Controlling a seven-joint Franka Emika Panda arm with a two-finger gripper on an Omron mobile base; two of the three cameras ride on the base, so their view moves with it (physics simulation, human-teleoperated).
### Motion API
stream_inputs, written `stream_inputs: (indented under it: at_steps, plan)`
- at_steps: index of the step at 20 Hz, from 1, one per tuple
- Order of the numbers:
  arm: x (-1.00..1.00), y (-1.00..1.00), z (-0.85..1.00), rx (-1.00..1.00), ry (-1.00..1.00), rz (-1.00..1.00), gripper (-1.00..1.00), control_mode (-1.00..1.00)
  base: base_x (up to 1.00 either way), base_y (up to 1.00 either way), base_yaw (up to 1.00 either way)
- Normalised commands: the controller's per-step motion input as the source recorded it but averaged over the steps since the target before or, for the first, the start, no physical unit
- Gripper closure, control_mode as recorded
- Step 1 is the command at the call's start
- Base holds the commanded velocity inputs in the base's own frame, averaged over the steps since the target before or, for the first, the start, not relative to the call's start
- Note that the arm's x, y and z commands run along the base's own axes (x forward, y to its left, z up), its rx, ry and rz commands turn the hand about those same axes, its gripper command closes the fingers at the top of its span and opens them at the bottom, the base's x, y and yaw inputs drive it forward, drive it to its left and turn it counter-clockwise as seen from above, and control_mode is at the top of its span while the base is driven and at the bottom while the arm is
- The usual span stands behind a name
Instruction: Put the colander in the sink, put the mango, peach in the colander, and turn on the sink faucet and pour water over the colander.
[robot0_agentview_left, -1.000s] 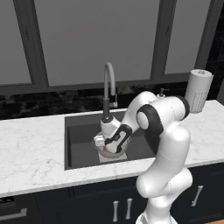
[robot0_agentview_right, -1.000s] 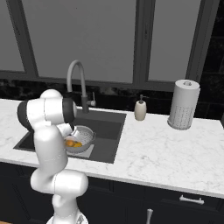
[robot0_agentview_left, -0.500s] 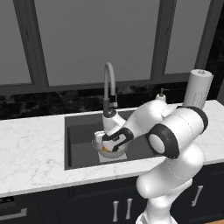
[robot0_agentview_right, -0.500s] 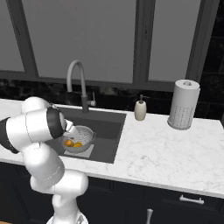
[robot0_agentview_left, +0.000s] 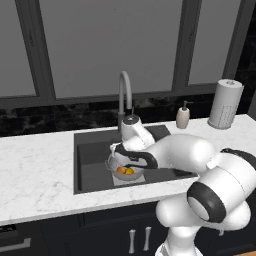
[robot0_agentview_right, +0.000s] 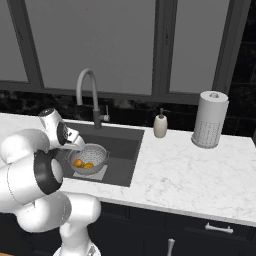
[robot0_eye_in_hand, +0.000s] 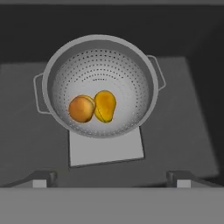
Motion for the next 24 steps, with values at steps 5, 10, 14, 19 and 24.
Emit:
stream_inputs:
  at_steps: [5, 10, 14, 19, 24]
  plan:
    - [-0.49, -0.08, 0.43, -0.05, 0.0, 0.04, -1.0, -1.0, 0.0, 0.0, 0.0]
    - [-0.38, -0.23, 0.43, -0.06, 0.0, 0.0, -1.0, -1.0, 0.0, 0.0, 0.0]
    - [-0.18, -0.38, 0.37, -0.03, 0.0, 0.0, -1.0, -1.0, 0.0, 0.0, 0.0]
    - [-0.11, -0.37, 0.35, 0.0, 0.03, 0.0, -1.0, -1.0, 0.0, 0.0, 0.0]
    - [-0.14, -0.43, 0.29, 0.03, 0.04, 0.0, -1.0, -1.0, 0.0, 0.0, 0.0]
